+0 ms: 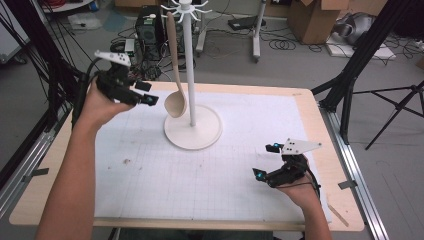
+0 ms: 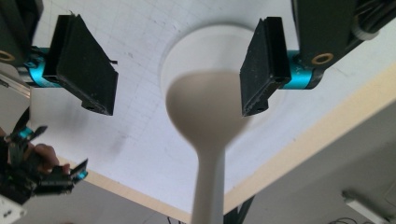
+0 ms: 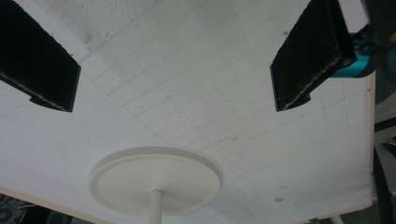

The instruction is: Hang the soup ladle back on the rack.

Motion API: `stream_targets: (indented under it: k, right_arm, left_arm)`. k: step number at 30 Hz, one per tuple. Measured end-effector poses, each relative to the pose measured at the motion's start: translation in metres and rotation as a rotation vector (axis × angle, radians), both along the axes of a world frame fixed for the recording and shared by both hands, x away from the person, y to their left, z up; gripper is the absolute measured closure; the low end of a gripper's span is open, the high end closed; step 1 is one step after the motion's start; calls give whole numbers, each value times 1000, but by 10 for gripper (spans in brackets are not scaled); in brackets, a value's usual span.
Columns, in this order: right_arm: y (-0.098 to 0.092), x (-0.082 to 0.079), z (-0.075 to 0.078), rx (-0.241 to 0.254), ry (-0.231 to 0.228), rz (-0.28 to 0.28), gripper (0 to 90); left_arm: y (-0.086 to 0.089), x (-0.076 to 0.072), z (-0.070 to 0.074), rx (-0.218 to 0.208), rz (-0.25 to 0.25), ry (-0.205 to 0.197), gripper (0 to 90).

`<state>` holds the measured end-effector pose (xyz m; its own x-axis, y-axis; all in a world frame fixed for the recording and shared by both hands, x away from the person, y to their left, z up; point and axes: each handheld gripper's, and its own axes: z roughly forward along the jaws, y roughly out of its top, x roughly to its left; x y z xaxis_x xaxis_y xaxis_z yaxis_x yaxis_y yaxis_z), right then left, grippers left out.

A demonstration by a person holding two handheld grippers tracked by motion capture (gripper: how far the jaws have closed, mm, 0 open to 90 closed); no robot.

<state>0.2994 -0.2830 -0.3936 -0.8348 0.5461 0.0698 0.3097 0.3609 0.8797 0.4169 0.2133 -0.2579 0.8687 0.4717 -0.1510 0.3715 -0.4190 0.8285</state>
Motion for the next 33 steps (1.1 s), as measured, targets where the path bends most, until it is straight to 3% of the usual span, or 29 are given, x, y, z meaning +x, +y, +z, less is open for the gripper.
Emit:
stream_targets:
  k: [6, 12, 18, 25, 33]
  right_arm:
    - [2, 1, -2, -10, 13, 0, 6]
    - [2, 3, -4, -11, 16, 0, 5]
    - [-1, 2, -4, -5, 17, -9, 5]
    - [-2, 3, -5, -13, 18, -17, 5]
    - [-2, 5, -8, -21, 31, -19, 5]
  left_arm:
    - [17, -11, -33, -29, 31, 23, 210]
    - [20, -24, -42, -45, 23, 7, 181]
    - [18, -46, -44, -59, -17, -50, 174]
    - [30, -63, -52, -87, 2, -90, 155]
    - [44, -83, -78, -128, 49, -99, 102]
